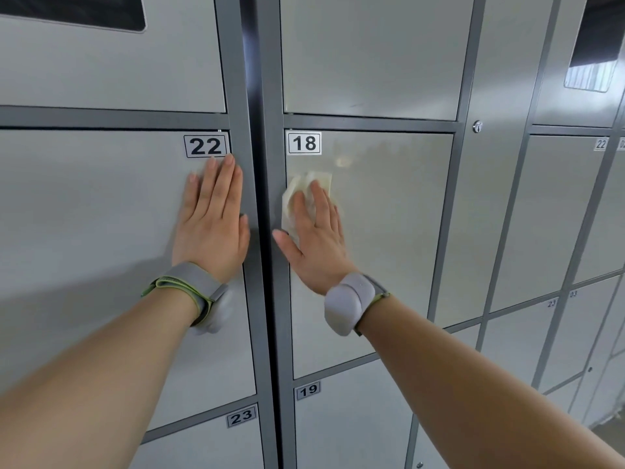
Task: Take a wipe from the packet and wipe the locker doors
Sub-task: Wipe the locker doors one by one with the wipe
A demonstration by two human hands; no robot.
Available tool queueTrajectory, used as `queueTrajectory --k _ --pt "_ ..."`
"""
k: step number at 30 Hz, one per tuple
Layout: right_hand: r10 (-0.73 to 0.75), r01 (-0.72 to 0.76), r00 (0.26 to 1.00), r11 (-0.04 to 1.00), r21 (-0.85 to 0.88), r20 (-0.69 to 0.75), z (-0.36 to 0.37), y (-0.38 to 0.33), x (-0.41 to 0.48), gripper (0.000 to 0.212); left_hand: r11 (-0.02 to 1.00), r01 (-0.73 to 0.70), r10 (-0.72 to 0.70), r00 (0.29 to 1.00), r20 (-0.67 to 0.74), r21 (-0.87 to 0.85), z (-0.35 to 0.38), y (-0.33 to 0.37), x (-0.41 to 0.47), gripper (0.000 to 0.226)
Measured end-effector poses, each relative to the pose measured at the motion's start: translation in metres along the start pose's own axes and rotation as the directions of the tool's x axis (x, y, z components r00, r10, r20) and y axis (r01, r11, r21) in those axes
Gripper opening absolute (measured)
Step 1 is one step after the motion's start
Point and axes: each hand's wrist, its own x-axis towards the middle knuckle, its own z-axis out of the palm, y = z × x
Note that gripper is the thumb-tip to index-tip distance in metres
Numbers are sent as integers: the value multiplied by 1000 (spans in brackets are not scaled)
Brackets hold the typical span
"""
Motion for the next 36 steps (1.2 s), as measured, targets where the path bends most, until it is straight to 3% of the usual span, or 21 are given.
queueTrajectory --k 5,13,21,28,31,36 --pt "-34 34 998 999 1 -55 0 1 10 66 1000 0 0 1000 0 -12 0 -1 0 61" --pt "-84 89 993 995 -53 85 17 22 -32 65 1000 4 -4 1000 5 7 0 1 -10 60" --pt "-13 13 1000 1000 2 -19 1 6 3 63 1000 12 -12 1000 22 -28 -1 3 -15 59" --pt "-83 87 989 996 -28 121 26 20 -43 67 1000 9 -9 999 31 -6 -1 4 -25 59" --pt "-60 66 992 996 -52 114 21 21 -38 65 1000 20 -19 999 41 -4 0 5 -27 59" --pt "52 -53 999 997 54 8 4 12 -7 59 999 41 -40 998 50 -33 0 8 -32 59"
